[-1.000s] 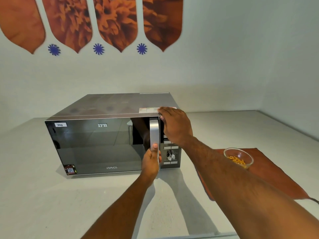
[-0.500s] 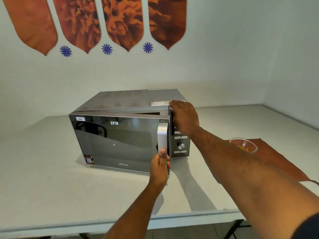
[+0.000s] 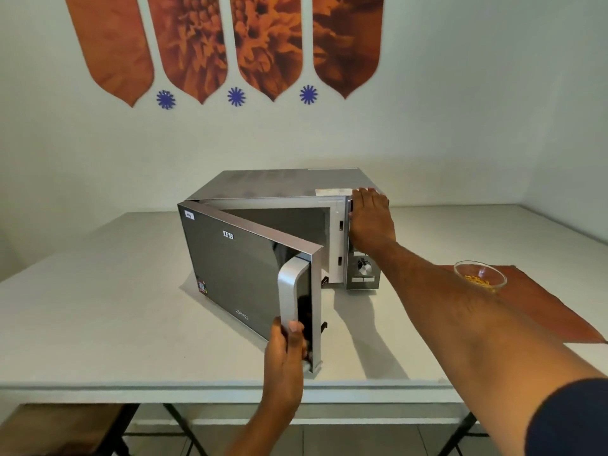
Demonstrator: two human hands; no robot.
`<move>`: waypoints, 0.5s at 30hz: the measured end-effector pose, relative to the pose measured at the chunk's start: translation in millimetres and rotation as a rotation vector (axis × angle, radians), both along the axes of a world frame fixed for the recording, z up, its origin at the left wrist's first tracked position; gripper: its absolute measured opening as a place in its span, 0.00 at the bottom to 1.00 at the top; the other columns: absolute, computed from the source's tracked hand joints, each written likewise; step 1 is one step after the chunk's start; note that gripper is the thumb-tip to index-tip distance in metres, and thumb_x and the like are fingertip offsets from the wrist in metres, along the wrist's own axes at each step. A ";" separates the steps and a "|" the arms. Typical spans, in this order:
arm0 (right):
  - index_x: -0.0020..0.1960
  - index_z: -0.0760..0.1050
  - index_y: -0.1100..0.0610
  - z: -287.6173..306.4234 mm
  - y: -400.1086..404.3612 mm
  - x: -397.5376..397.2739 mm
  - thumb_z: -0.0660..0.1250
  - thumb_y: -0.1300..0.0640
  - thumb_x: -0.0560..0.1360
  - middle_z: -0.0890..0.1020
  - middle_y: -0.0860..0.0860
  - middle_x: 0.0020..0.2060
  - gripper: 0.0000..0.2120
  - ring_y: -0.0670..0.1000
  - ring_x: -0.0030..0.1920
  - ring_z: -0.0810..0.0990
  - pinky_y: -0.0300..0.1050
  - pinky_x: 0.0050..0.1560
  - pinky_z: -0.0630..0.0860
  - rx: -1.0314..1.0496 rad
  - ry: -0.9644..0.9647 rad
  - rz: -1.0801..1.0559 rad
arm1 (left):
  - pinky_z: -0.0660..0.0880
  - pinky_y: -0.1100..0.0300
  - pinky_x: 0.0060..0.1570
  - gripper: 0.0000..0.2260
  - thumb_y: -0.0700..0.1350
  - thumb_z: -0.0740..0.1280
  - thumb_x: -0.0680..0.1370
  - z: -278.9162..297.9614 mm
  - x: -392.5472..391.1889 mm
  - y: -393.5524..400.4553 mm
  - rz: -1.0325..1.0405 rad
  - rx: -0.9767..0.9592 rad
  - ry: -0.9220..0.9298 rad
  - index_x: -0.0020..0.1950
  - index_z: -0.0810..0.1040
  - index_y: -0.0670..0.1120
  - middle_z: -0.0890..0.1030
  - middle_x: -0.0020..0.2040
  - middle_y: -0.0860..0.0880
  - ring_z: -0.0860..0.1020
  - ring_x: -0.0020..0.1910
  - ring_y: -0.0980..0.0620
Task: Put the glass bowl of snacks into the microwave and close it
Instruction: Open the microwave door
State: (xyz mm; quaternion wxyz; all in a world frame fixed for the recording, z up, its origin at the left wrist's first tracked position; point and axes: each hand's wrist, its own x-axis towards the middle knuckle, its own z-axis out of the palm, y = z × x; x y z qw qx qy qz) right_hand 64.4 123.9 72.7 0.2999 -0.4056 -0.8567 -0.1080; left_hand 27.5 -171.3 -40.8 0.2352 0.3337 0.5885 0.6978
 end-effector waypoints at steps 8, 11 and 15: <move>0.79 0.54 0.61 0.1 0.0 5.9 0.69 0.54 0.74 0.61 0.62 0.78 0.39 0.64 0.79 0.56 0.61 0.80 0.50 0.010 -0.048 0.030 | 0.68 0.72 0.58 0.25 0.57 0.65 0.78 41.0 10.6 -52.6 0.393 0.006 0.313 0.70 0.56 0.60 0.63 0.64 0.57 0.68 0.65 0.65; 0.78 0.54 0.61 1.5 1.4 14.4 0.71 0.53 0.72 0.62 0.63 0.77 0.41 0.65 0.78 0.57 0.61 0.80 0.52 0.028 -0.083 0.055 | 0.60 0.72 0.65 0.30 0.52 0.68 0.78 72.4 15.6 -55.4 0.649 0.027 0.597 0.75 0.56 0.54 0.60 0.70 0.54 0.62 0.70 0.59; 0.78 0.53 0.62 2.8 3.8 18.5 0.70 0.52 0.72 0.62 0.63 0.77 0.41 0.65 0.78 0.58 0.62 0.79 0.54 0.027 -0.131 0.097 | 0.46 0.43 0.78 0.35 0.56 0.66 0.77 103.6 24.2 -49.9 0.800 -0.331 0.944 0.79 0.52 0.53 0.53 0.78 0.50 0.50 0.80 0.49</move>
